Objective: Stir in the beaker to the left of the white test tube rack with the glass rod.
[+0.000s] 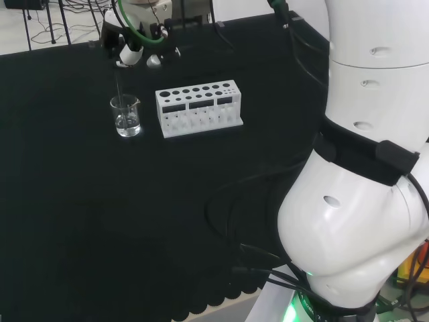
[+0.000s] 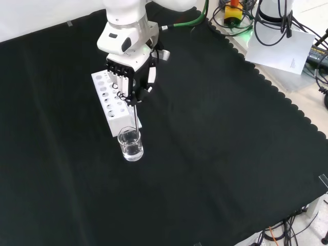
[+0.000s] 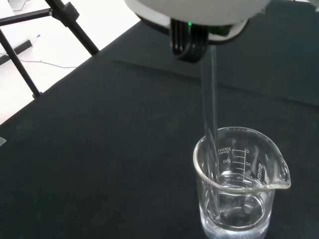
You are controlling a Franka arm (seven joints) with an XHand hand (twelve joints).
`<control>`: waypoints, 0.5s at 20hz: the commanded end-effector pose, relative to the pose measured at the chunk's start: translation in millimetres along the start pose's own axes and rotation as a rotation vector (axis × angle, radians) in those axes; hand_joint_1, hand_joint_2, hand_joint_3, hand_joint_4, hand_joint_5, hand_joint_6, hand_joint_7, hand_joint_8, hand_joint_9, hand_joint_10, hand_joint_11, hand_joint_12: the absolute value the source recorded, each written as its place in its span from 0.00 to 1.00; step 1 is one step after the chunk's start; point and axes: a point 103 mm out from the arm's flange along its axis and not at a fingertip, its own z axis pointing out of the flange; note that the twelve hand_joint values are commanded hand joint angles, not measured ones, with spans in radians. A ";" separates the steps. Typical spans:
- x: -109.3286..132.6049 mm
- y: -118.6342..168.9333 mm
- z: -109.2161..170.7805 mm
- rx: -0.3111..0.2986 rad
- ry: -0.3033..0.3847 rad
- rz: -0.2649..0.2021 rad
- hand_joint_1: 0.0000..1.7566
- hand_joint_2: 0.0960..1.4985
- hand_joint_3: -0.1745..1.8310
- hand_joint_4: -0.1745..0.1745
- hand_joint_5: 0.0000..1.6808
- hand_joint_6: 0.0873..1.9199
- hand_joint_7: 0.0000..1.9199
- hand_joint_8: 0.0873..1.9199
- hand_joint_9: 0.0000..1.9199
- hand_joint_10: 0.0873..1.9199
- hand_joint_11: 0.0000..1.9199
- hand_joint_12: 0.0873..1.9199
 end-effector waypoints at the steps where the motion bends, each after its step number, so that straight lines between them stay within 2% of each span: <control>1: 1.3 4.9 0.3 -0.008 0.012 -0.017 0.75 0.42 0.40 0.00 0.70 0.25 0.69 0.40 0.95 0.23 0.89 0.26; 6: -2.4 18.4 3.1 -0.001 0.005 -0.016 0.75 0.42 0.40 0.00 0.70 0.25 0.69 0.40 0.95 0.23 0.89 0.26; 10: -7.4 21.8 2.8 -0.021 0.000 -0.011 0.75 0.42 0.40 0.00 0.70 0.25 0.69 0.40 0.95 0.23 0.89 0.26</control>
